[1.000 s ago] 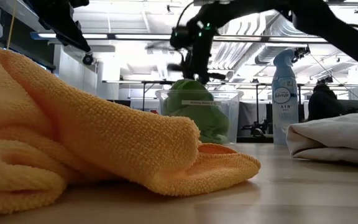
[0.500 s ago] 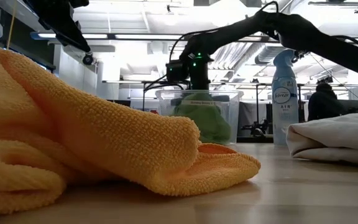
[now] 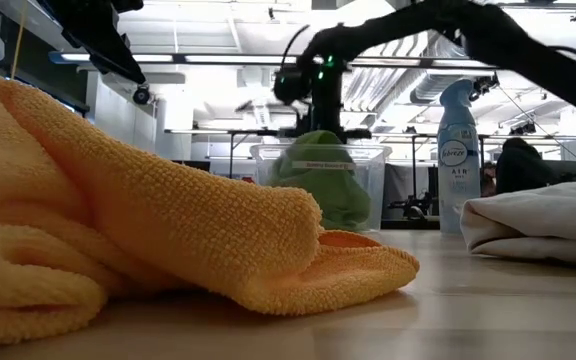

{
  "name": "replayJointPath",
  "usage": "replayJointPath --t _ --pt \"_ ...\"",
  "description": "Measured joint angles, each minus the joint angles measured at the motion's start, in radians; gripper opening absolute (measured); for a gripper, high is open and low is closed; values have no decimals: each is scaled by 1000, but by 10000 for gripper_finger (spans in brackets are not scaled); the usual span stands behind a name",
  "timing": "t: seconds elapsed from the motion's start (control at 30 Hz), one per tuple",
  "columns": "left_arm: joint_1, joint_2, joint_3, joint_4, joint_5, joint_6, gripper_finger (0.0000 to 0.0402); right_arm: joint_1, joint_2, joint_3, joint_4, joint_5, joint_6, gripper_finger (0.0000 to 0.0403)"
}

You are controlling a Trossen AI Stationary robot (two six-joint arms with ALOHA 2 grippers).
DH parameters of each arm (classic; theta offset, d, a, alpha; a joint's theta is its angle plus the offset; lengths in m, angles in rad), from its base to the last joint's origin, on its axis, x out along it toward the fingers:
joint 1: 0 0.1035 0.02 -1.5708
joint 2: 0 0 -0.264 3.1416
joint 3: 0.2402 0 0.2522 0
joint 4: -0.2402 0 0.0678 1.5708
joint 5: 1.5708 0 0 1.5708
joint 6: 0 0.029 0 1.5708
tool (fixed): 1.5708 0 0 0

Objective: Sort microfiber towel by color & place in baskets
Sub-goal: Put the green microfiber towel into the top transparent bin, then put the orange microfiber towel into the bottom transparent bin

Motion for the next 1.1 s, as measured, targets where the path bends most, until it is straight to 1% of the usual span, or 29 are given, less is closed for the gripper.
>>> replayJointPath --t 0.2,0.37,0.43,0.53,0.63,0.9,1.0,1.1 --pt "0 0 0 0 -1 8 122 15 -108 0 -10 63 20 60" --pt "0 0 0 1 -1 8 122 62 -190 0 -33 71 24 60" --pt "0 0 0 0 -1 8 122 103 -216 0 -47 94 28 60" --pt "0 0 0 1 -1 7 122 175 -242 0 -84 174 39 60" --pt "0 0 0 1 0 -20 122 251 -251 0 -135 226 57 60" --pt "-24 0 0 7 15 -116 122 448 -252 0 -224 226 65 60" --pt "-59 0 0 33 33 -161 122 519 -252 0 -222 225 55 60" --pt "-120 10 0 72 32 -209 122 589 -254 -8 -222 225 47 60"
